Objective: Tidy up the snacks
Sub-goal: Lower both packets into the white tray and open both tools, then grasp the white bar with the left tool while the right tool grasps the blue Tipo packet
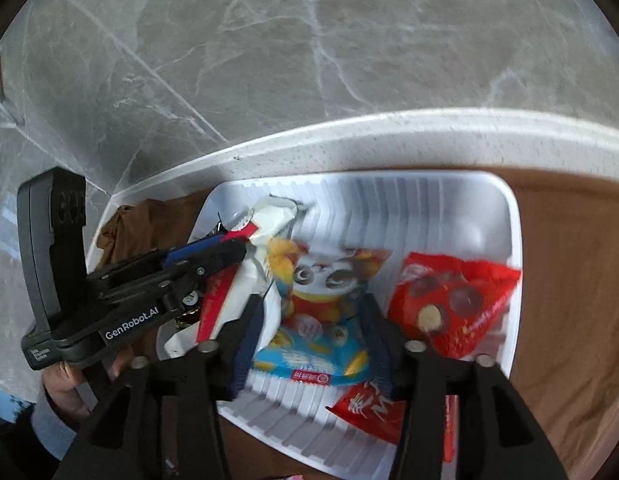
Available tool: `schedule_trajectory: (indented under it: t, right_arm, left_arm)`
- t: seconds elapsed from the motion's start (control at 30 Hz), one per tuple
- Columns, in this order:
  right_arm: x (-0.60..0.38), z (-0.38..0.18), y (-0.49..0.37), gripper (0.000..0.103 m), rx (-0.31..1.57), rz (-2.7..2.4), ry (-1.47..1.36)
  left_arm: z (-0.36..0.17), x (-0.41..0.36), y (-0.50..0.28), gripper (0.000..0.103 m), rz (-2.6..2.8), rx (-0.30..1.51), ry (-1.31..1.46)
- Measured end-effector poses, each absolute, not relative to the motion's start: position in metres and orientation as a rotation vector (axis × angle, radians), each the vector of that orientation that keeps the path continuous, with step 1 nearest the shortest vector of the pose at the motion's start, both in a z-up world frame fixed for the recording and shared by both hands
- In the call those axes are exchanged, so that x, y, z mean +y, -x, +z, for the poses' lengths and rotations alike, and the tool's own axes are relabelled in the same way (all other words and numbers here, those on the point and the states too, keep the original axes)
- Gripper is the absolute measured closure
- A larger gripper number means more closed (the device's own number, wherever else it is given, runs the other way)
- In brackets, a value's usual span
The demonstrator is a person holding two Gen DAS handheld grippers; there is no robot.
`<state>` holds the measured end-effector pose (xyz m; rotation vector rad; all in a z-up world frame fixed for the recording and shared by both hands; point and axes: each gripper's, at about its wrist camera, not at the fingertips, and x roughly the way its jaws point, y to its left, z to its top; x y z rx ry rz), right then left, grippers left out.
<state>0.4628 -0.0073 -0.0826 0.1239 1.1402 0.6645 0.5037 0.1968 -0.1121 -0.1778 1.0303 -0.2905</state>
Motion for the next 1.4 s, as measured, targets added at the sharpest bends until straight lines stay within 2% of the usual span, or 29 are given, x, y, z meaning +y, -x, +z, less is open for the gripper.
schedule_trajectory:
  t: [0.1,0.4,0.5,0.97,1.17,1.4]
  right_arm:
    - [-0.005,-0.075,-0.458,0.037,1.102,0.662,-0.077]
    - [-0.010,-0.034,-0.423,0.036,1.008,0.716,-0.010]
    - [-0.014,-0.021,-0.399,0.032,0.989,0.738,0.033]
    - [-0.064,0.024,-0.278,0.030,0.903,0.770,0.103]
    - [-0.084,0.018,-0.236,0.030,0.912,0.769,0.124]
    - [-0.095,-0.013,-0.187,0.030,0.979,0.786,0.198]
  left_arm:
    - [-0.109,0.195,-0.503,0.082,-0.276,1.010,0.153]
    - [-0.079,0.200,-0.456,0.082,-0.280,0.935,0.126]
    - [-0.069,0.205,-0.431,0.082,-0.291,0.922,0.129]
    - [-0.047,0.205,-0.294,0.082,-0.328,0.956,0.110]
    - [-0.048,0.191,-0.240,0.082,-0.361,0.987,0.068]
    - [-0.065,0.167,-0.182,0.081,-0.437,1.053,-0.030]
